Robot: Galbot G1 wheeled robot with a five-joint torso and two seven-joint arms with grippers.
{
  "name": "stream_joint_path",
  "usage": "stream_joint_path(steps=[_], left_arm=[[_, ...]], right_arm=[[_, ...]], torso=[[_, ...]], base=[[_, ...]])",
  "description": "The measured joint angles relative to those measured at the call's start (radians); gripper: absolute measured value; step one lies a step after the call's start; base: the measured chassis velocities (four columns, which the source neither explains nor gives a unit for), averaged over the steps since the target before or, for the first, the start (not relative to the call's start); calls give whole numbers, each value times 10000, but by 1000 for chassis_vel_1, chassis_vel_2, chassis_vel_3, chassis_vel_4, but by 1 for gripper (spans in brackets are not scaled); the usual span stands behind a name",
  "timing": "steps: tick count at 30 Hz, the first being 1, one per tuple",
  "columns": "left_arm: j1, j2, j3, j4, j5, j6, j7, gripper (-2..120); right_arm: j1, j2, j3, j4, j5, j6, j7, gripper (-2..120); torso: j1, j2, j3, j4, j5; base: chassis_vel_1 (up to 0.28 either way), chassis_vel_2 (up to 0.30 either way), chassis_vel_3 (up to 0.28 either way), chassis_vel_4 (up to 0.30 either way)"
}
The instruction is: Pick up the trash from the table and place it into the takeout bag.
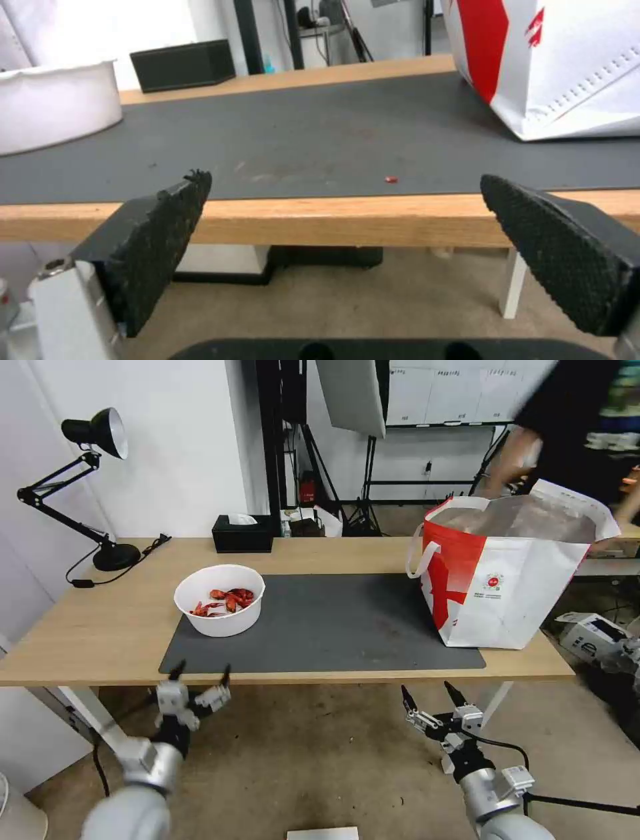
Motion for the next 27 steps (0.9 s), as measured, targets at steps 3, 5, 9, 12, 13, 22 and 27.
stream_joint_path(steps=[3,5,9,12,13,22,27], left_arm=[[-588,715,-365,179,-722,363,-141,100],[-829,1299,-934,279,-1382,644,-256,100],[-2147,2344,-698,847,-2719,1327,-408,100],[-2979,2784,-284,1222,-3285,1686,-492,100],[-3529,3021,40,1470,-3731,2003,-513,100],[-6095,3418,1555,2749,-6192,5464,-496,100],[-7477,3424,2191,3824,-7094,6744,-478,100]], right_arm=[[0,0,1,1,2,-2,3,100],[0,0,2,2,3,-3,4,100],[0,0,1,7,3,-5,-1,100],[0,-1,1,8,4,-5,1,100],[1,-1,2,8,4,-5,3,100],[1,-2,3,8,4,-5,2,100],[1,-2,3,9,4,-5,2,100]], torso=[[3,-1,1,-5,0],[1,0,1,7,4],[1,1,0,2,0],[2,0,1,-1,4],[2,0,1,-1,3],[1,-1,1,1,2],[1,0,0,0,5]], base=[[0,0,0,0],[0,0,0,0],[0,0,0,0],[0,0,0,0],[0,0,0,0],[0,0,0,0],[0,0,0,0]])
